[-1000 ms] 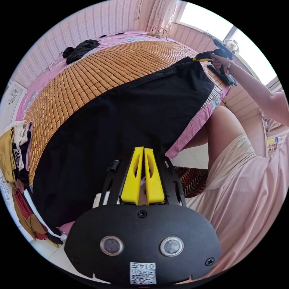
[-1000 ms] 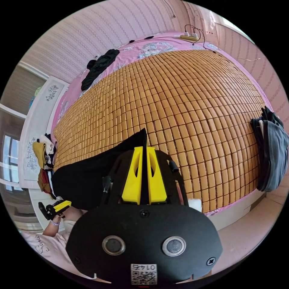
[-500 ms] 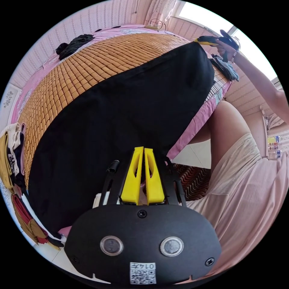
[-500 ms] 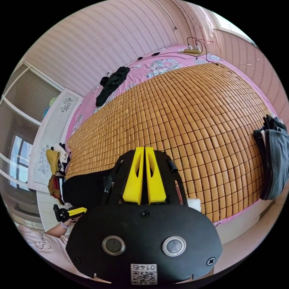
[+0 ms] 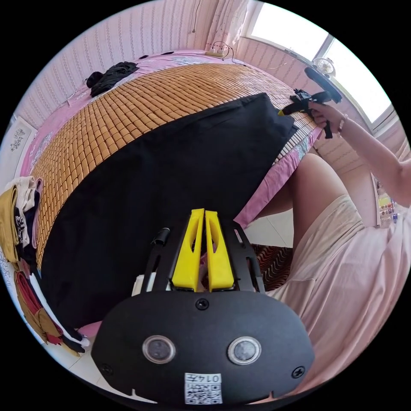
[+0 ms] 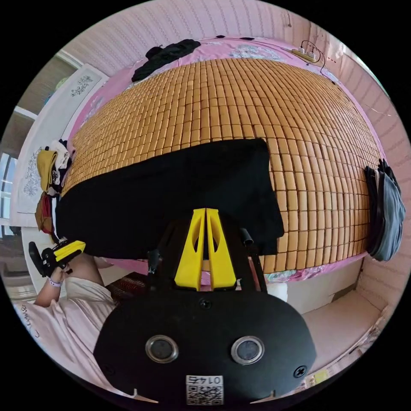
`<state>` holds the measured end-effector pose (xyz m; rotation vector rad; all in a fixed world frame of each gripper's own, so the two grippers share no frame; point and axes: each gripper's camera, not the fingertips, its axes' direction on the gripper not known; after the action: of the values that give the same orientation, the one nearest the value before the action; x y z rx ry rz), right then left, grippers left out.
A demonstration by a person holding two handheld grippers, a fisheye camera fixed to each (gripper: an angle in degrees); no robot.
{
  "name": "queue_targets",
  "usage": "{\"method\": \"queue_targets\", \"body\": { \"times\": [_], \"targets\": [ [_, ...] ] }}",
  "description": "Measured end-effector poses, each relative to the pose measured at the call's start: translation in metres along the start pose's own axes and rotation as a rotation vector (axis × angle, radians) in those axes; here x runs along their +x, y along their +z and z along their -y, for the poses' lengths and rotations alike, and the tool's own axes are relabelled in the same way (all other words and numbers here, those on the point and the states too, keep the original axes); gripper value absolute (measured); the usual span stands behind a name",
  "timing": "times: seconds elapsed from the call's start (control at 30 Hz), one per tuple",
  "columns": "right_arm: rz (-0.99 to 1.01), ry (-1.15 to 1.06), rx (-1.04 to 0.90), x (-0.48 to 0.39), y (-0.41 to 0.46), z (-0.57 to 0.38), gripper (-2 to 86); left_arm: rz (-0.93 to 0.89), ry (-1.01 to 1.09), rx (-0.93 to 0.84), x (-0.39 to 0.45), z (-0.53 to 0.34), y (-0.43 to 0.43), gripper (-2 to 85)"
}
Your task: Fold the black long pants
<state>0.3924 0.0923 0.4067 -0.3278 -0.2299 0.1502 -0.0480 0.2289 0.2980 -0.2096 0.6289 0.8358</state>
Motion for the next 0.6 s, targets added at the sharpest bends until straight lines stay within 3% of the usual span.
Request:
{"method": "queue_targets", "body": {
  "times": [0.07, 0.2, 0.37, 0.47, 0.6],
  "targets": [
    [0.000, 0.018, 0.078, -0.001, 0.012, -0.011, -0.9, -0.002, 0.007, -0.052, 0.005, 0.002, 0.015, -1.0],
    [0.079, 0.090, 0.012, 0.004, 0.035, -0.002, -1.0, 0.070, 0.069, -0.076, 0.018, -0.002, 0.029, -1.0],
    [-0.090, 0.026, 0.002, -0.039, 0.040, 0.005, -1.0, 0.072, 0.064, -0.056, 0.027, -0.007, 0.026, -1.0],
    [-0.117, -0.103, 0.076, -0.094, 0.031, 0.013, -1.0, 0.042, 0.050, 0.017, 0.029, -0.014, 0.013, -1.0],
    [-0.042, -0.436, 0.112, -0.219, 0.038, 0.042, -1.0, 0.021, 0.034, 0.043, 0.029, -0.014, 0.013, -1.0]
  ]
}}
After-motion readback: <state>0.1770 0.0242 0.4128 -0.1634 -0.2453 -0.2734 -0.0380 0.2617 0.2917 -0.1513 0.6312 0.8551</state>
